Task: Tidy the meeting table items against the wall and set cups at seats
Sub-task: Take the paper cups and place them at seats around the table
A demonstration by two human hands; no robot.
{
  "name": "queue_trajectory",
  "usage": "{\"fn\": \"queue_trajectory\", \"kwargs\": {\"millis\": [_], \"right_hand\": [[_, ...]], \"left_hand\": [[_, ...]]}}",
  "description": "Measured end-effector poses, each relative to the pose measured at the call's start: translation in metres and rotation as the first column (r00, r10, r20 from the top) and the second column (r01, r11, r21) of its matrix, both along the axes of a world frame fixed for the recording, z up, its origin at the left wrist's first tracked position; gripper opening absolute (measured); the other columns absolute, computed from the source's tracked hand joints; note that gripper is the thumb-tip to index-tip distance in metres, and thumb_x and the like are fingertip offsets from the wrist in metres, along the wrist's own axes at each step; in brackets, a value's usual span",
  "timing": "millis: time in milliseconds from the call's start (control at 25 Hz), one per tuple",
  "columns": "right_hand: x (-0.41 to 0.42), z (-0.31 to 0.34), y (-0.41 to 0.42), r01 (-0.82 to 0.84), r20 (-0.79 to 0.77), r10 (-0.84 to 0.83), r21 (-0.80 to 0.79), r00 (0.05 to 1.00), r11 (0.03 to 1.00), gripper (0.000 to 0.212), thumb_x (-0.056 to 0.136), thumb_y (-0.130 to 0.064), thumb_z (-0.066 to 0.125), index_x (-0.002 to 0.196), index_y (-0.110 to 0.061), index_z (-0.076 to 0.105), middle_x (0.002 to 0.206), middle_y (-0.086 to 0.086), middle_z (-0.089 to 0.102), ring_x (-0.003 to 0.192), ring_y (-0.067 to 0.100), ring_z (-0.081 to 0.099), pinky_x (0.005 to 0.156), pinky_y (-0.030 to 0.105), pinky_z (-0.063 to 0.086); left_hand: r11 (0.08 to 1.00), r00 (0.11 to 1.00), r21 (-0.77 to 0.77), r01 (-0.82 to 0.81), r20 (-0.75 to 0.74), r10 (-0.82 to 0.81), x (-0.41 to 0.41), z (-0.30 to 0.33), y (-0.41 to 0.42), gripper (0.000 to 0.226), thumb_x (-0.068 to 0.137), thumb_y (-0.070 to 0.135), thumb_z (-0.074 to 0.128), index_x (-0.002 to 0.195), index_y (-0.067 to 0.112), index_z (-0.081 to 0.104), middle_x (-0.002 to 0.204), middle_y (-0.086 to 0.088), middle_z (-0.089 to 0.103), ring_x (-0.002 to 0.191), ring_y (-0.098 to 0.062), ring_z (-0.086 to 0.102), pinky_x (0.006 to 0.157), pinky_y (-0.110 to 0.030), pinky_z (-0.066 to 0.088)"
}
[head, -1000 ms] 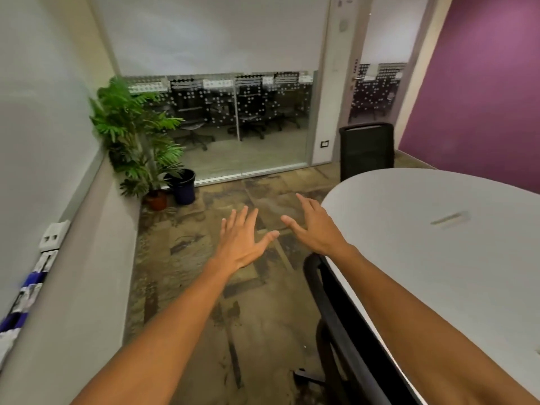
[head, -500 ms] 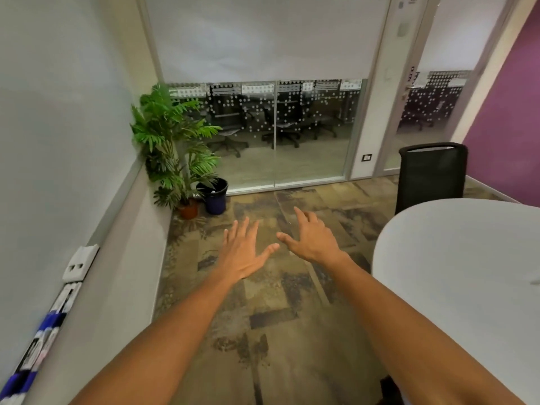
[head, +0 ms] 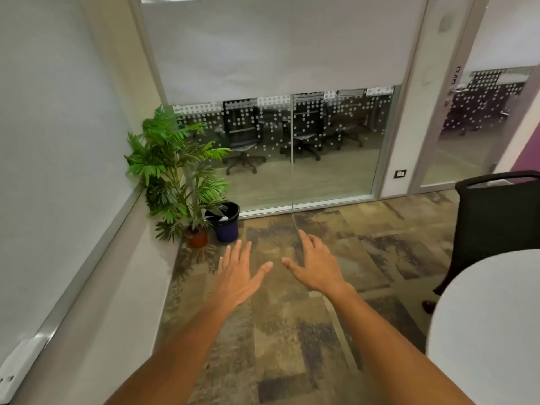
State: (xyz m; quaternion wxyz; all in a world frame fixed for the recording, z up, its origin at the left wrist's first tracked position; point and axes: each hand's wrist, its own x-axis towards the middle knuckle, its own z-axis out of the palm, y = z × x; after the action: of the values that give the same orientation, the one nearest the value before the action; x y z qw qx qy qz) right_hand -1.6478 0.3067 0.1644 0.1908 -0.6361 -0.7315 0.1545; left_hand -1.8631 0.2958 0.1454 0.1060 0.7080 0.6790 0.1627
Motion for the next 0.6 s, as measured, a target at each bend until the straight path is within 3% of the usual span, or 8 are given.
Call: {"fn": "queue_trajectory", "kwargs": {"millis": [360,600], "right_hand": [[0.024,-0.034,0.196,0.108,-0.087,-0.111,-0.044,0.990,0.993,0.091,0.091,-0.066,0.052,0.161,-0.025,0.010,0.165,0.004,0.020,0.150,0.029,0.025,0.117,0.050,0.033],[0.037,-0.017,0.326,0.245,-0.215,-0.242,-0.012,0.946,0.969,0.090,0.091,-0.065,0.053,0.160,-0.028,0.009,0.164,0.001,0.019,0.149,0.024,0.026,0.116,0.051,0.035]], "left_hand": [[0.995,0.982,0.019,0.099,0.162,-0.101,0.022,-0.040,0.231,0.102,0.081,0.089,0.020,0.159,0.025,0.015,0.169,-0.002,0.004,0.155,-0.025,-0.001,0.125,-0.049,0.007],[0.974,0.945,0.020,0.226,0.239,-0.225,0.049,-0.021,0.399,0.098,0.082,0.086,0.025,0.159,0.025,0.017,0.169,-0.001,0.006,0.155,-0.022,0.000,0.126,-0.048,0.007]]}}
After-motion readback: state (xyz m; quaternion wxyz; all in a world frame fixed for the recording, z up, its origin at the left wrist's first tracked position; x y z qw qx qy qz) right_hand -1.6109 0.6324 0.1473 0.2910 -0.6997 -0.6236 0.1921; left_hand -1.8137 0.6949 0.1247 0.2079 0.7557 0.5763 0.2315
